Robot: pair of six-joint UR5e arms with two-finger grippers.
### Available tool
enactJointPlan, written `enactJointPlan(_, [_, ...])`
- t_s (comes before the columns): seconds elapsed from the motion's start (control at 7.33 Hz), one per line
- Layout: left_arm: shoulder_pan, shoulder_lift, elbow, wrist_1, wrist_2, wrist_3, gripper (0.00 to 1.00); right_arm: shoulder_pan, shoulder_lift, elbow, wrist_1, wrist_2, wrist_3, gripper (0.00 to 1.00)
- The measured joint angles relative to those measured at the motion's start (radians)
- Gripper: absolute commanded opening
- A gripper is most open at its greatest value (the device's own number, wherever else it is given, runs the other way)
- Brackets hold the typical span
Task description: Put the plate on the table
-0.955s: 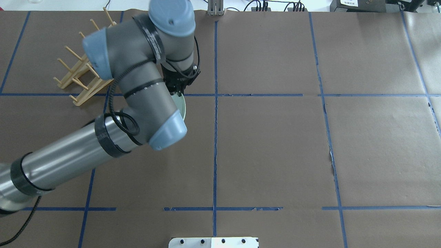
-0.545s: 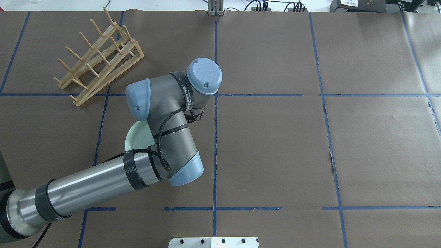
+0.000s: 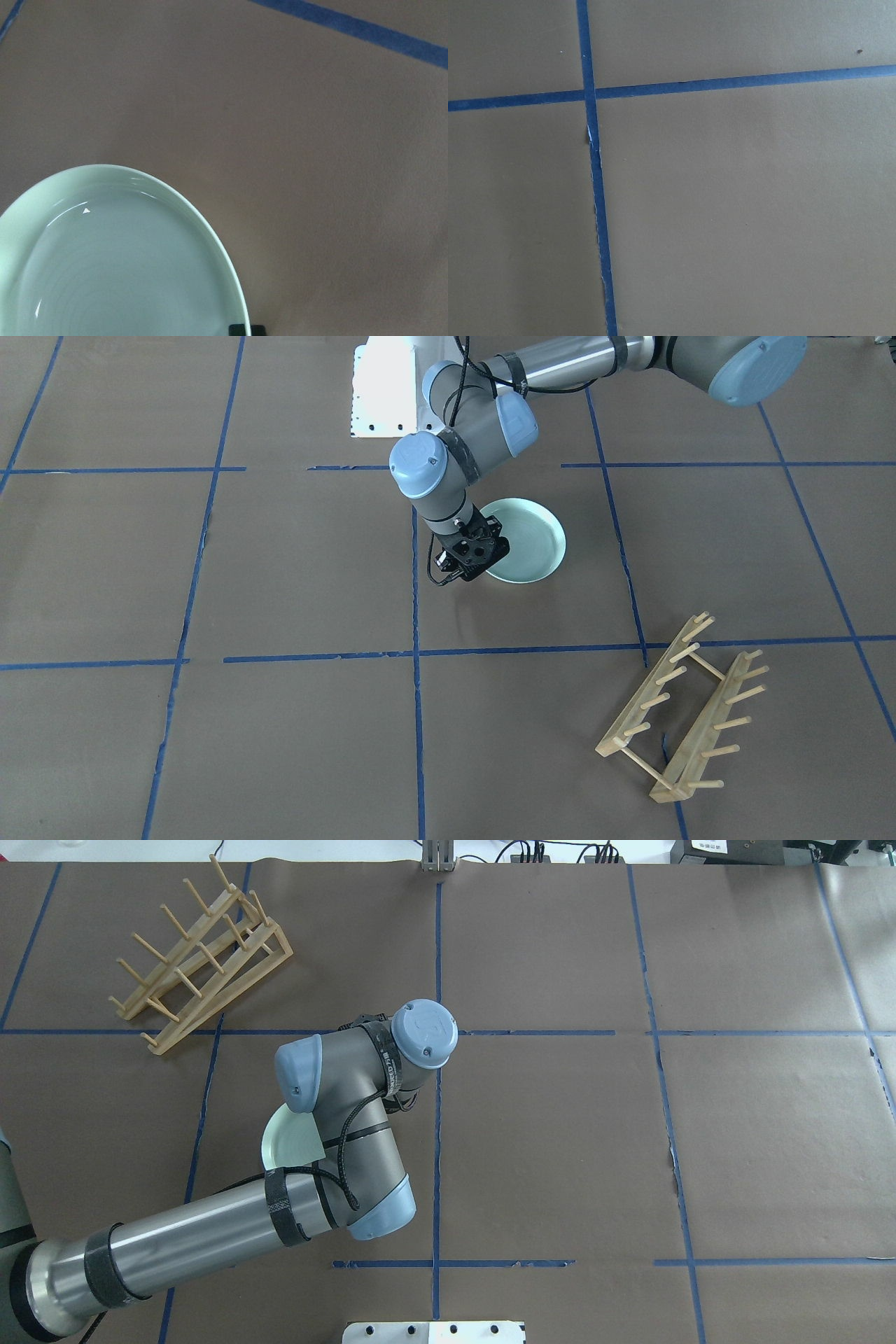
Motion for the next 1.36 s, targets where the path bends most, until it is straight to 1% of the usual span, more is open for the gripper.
enactJointPlan(0.14, [-0.003,0.018,-0.034,-0.001,0.01,0.005,1.0,0.0,0.0,0.0,0.0,0.0,0.0,1.0])
enactJointPlan(0.27, [-0.023,0.056,-0.125,0.0,0.015,0.041,1.0,0.0,0.0,0.0,0.0,0.0,0.0,1.0])
enactJointPlan(0.41, [-0.063,0.102,-0.24,0.001,0.006,0.126,1.0,0.0,0.0,0.0,0.0,0.0,0.0,1.0])
enactJointPlan(0.55, [-0.128,0.144,-0.337,0.001,-0.03,0.245,1.0,0.0,0.0,0.0,0.0,0.0,0.0,1.0])
enactJointPlan(0.68, [-0.209,0.174,-0.391,0.001,-0.089,0.382,1.0,0.0,0.0,-0.001,0.0,0.0,0.0,1.0])
enactJointPlan(0.82, [-0.311,0.205,-0.419,0.0,-0.166,0.56,1.0,0.0,0.0,0.0,0.0,0.0,0.0,1.0])
enactJointPlan(1.09, [-0.534,0.295,-0.428,-0.003,-0.319,0.98,1.0,0.0,0.0,0.0,0.0,0.0,0.0,1.0])
enactJointPlan(1.36, [-0.744,0.427,-0.417,-0.006,-0.422,1.377,1.0,0.0,0.0,0.0,0.0,0.0,0.0,1.0])
